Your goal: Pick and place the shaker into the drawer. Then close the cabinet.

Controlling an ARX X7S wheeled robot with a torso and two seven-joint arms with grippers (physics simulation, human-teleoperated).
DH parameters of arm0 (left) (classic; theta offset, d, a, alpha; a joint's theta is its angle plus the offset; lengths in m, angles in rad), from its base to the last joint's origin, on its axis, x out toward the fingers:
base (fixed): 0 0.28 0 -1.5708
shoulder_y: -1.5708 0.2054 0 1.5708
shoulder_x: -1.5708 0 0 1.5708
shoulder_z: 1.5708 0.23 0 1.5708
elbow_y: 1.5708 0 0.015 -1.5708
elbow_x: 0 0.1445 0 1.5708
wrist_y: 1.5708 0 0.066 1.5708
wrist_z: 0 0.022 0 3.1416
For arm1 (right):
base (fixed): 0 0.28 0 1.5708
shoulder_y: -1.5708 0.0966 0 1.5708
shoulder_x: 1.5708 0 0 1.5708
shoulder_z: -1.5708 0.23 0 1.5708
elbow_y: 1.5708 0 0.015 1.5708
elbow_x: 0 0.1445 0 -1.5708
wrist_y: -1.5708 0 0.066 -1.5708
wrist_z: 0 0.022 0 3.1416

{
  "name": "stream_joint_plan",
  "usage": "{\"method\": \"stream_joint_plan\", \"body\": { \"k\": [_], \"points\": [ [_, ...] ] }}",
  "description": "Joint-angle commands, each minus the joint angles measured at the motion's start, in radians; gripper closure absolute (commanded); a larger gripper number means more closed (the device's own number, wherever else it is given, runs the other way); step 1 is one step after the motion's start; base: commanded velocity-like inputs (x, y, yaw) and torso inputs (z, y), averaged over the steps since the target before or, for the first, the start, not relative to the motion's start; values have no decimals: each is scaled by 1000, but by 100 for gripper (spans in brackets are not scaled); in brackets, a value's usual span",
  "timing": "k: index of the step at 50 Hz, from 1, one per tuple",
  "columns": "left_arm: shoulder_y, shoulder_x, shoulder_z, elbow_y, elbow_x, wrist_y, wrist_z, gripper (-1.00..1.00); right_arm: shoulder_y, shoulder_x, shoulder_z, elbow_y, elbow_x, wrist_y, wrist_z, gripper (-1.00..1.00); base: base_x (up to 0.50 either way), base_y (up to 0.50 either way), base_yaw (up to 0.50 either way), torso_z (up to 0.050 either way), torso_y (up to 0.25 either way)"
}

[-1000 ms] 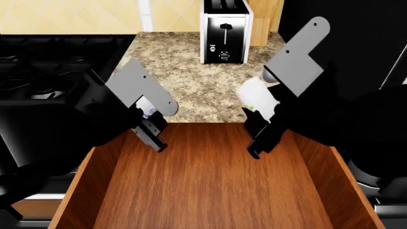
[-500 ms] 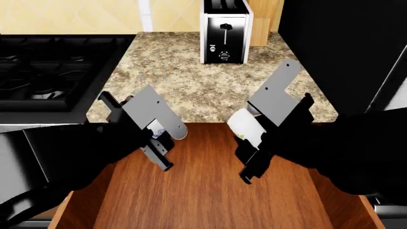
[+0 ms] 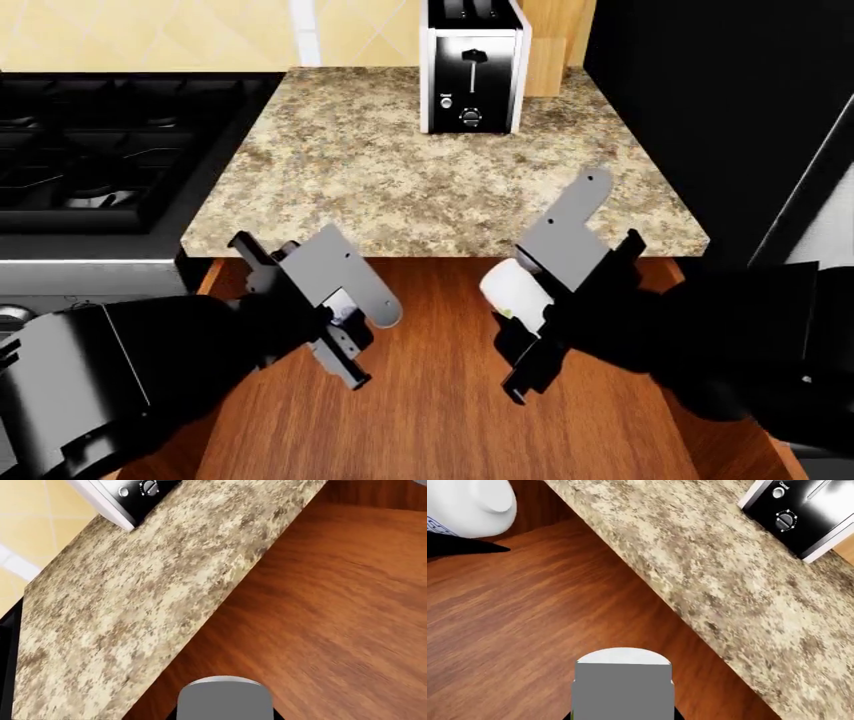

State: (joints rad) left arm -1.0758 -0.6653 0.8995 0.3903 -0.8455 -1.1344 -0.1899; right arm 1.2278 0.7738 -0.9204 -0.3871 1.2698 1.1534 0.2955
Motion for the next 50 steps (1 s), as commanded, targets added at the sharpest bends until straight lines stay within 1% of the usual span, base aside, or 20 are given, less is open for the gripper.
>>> {"method": "stream_joint_plan", "body": {
  "k": [1,23,50],
  "points": [
    [29,10,26,-20,21,26,-5,100,-33,-4,-27,21,-72,-30,-29,100,0,0,0,0,0],
    [49,6,46,-27,30,39,-4,100,-58,-10,-64,-2,-53,-11,-43,100,0,0,0,0,0],
    [73,16,89,-44,47,52,6,100,-130,-19,-108,48,-131,-88,-81,100,0,0,0,0,0]
  ]
}}
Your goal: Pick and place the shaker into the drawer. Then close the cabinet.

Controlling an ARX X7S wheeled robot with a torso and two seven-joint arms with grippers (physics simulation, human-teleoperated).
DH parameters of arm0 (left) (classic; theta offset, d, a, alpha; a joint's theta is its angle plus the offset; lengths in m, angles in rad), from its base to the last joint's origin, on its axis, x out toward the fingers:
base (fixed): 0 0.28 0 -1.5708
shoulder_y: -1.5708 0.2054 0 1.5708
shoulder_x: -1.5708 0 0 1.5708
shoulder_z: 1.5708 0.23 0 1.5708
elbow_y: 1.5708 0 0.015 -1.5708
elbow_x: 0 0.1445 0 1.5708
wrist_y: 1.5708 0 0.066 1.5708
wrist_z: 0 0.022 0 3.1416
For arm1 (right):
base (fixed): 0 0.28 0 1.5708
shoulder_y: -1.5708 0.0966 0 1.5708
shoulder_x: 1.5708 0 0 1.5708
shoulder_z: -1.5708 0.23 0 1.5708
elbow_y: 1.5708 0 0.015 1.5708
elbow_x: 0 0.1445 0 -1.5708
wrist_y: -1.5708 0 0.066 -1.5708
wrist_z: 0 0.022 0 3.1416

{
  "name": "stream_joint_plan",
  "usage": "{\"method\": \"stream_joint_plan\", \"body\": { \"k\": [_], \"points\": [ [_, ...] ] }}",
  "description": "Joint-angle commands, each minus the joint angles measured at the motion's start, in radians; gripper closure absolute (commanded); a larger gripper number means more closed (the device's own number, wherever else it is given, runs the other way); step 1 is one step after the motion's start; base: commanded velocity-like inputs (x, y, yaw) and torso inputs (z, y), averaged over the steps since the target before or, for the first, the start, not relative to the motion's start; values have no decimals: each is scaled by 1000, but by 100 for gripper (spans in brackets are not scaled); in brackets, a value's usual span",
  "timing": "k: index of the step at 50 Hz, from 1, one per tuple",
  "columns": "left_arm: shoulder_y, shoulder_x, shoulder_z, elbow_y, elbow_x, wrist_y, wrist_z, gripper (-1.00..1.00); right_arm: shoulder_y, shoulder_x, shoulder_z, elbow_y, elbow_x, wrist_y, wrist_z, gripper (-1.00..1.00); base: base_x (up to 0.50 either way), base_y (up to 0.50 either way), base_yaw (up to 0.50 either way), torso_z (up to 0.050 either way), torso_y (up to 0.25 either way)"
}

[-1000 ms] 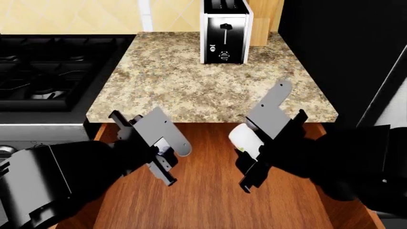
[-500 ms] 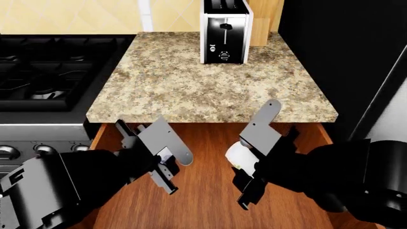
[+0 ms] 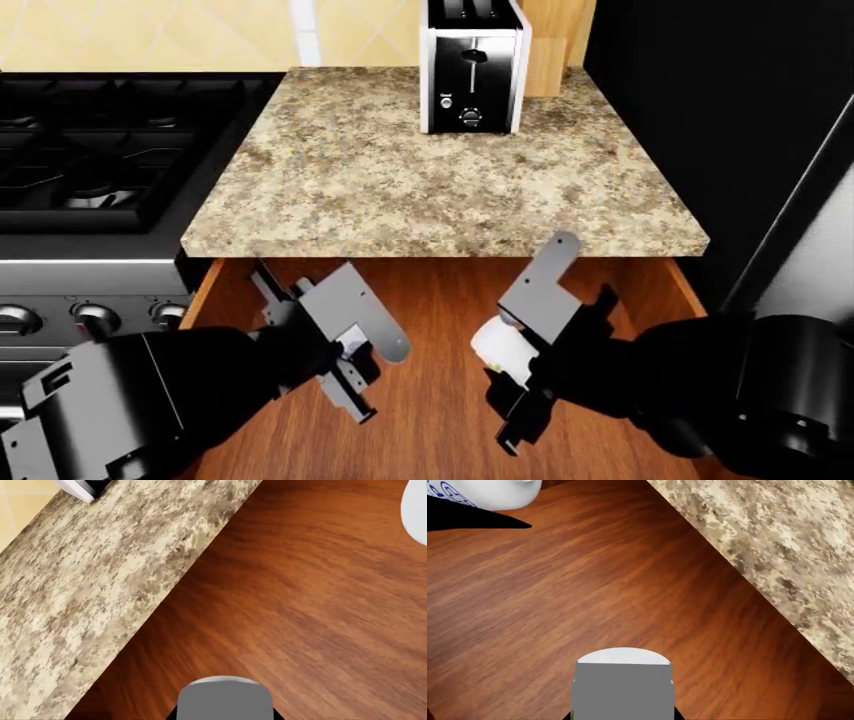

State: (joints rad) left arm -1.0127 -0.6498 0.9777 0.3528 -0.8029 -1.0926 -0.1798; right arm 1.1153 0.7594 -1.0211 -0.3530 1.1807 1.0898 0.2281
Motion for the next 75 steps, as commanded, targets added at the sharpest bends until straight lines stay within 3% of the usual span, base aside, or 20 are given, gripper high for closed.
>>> {"method": "stream_joint_plan", "body": {
  "k": [1,75],
  "points": [
    [13,0,12,-9,7,13,-4,100,-23,-5,-10,15,-44,-27,-14,100,0,0,0,0,10],
    [105,47,142,-175,107,108,44,100,-137,-85,-143,172,-190,-130,-100,100,0,1,1,0,0]
  ]
}}
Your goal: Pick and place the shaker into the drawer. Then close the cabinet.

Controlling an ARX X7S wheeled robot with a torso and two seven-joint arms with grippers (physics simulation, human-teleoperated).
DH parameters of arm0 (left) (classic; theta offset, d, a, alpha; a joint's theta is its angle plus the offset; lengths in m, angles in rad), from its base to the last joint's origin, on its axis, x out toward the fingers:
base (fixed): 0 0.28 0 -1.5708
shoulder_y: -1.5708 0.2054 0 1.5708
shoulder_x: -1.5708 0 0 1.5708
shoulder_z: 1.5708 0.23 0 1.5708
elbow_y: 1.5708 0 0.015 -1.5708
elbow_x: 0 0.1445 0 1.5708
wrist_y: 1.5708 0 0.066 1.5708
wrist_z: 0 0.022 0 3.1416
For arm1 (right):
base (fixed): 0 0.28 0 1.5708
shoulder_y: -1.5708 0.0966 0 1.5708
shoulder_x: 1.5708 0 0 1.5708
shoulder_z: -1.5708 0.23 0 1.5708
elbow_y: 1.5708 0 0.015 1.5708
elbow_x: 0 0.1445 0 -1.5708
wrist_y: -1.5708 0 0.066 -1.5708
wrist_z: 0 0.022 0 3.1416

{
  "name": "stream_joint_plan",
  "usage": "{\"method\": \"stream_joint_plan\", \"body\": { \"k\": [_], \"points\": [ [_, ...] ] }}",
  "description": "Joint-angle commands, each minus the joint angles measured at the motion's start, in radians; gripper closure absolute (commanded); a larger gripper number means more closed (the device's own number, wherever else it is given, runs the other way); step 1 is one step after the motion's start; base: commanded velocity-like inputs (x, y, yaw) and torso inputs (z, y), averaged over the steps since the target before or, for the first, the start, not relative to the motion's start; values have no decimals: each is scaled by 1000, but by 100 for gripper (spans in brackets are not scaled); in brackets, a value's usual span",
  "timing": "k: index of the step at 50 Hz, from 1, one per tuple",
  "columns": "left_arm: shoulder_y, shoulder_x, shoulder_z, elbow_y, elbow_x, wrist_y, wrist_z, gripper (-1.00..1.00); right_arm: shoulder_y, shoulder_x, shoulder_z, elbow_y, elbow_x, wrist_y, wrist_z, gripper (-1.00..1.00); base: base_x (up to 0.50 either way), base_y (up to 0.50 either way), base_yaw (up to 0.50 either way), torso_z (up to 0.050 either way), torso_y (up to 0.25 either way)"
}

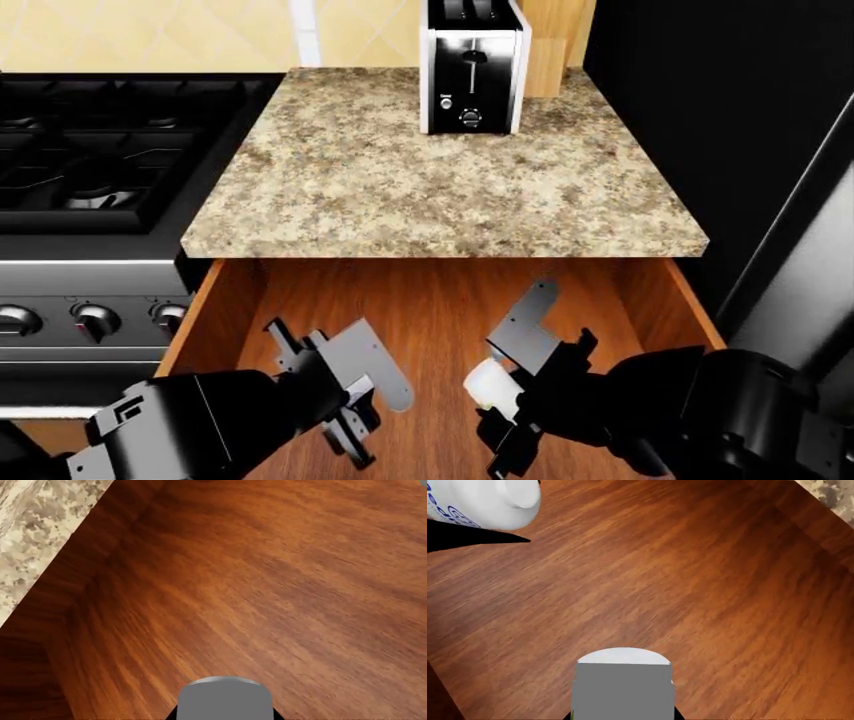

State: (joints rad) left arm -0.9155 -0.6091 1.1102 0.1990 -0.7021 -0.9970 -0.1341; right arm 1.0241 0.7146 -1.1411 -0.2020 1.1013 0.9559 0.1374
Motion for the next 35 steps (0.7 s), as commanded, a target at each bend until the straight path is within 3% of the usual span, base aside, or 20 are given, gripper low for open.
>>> {"method": "stream_joint_plan", "body": {
  "k": [1,35],
  "points": [
    [8,7,11,-23,7,14,-1,100,-43,-42,-23,22,-111,6,-10,100,0,4,6,0,0],
    [-2,26,23,-58,23,27,10,100,3,-135,-82,208,-161,19,-109,100,0,2,2,0,0]
  ]
}}
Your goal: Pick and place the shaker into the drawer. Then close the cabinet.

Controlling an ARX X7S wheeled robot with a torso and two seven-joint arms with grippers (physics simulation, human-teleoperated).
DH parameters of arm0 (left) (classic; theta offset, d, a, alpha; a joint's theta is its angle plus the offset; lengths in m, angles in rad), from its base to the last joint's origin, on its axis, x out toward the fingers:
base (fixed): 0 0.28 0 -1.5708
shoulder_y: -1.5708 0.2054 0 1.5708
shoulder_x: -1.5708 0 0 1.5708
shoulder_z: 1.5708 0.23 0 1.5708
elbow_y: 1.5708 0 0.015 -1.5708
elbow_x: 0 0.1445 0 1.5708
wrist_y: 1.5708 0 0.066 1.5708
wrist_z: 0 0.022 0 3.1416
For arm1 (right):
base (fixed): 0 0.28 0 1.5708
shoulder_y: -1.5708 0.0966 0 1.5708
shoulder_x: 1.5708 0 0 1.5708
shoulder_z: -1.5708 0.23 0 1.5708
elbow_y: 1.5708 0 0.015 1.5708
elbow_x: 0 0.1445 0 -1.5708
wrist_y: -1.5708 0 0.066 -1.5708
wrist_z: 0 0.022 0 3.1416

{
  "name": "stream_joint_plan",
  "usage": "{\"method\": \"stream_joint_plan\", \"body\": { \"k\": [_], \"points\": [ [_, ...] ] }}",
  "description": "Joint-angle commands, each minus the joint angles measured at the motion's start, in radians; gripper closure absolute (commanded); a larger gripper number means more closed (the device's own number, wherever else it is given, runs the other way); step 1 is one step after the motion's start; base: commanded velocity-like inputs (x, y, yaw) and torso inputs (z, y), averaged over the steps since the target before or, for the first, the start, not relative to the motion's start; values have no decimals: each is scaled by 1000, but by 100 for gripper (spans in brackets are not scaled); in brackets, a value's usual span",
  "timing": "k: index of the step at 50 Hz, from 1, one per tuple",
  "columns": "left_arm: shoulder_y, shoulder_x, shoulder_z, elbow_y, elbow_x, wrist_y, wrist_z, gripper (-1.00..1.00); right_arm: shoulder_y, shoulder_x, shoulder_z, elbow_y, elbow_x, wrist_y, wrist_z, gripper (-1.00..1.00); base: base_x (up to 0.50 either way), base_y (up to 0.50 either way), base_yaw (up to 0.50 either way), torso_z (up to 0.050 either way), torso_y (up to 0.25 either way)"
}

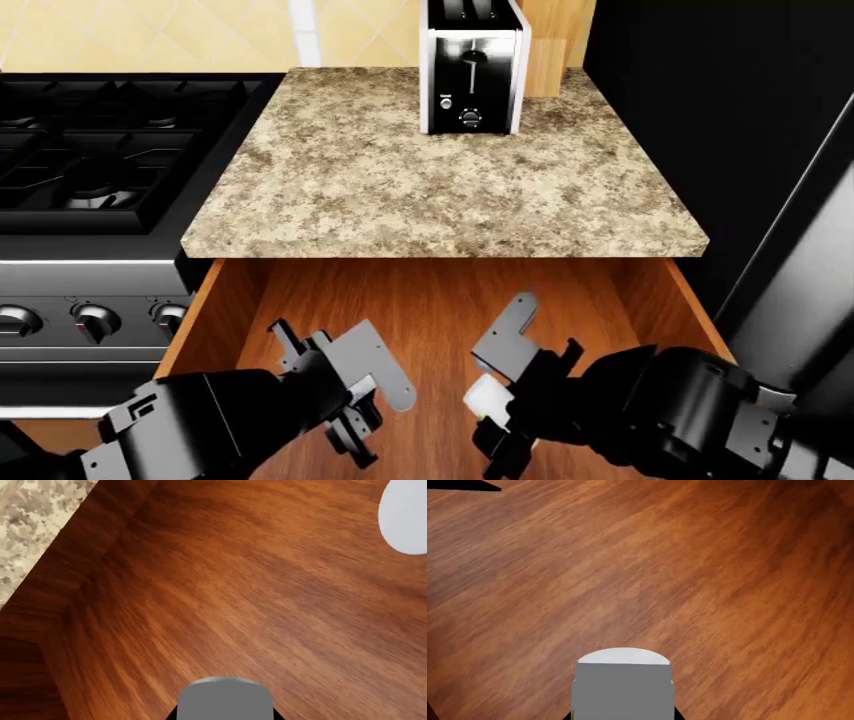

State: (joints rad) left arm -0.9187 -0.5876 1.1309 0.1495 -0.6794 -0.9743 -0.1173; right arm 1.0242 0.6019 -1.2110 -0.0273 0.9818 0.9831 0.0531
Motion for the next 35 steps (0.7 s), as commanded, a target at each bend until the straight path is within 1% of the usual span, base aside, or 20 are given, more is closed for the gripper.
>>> {"method": "stream_joint_plan", "body": {
  "k": [1,16,35],
  "points": [
    [3,6,5,-11,1,5,-6,100,3,-24,-14,37,-44,-10,-26,100,0,0,0,0,0],
    [5,23,32,-33,10,-3,8,100,-5,-35,-28,68,-68,-30,-35,100,0,0,0,0,0],
    [14,41,56,-92,31,26,29,100,-21,-59,-50,122,-99,-62,-53,100,0,0,0,0,0]
  ]
}}
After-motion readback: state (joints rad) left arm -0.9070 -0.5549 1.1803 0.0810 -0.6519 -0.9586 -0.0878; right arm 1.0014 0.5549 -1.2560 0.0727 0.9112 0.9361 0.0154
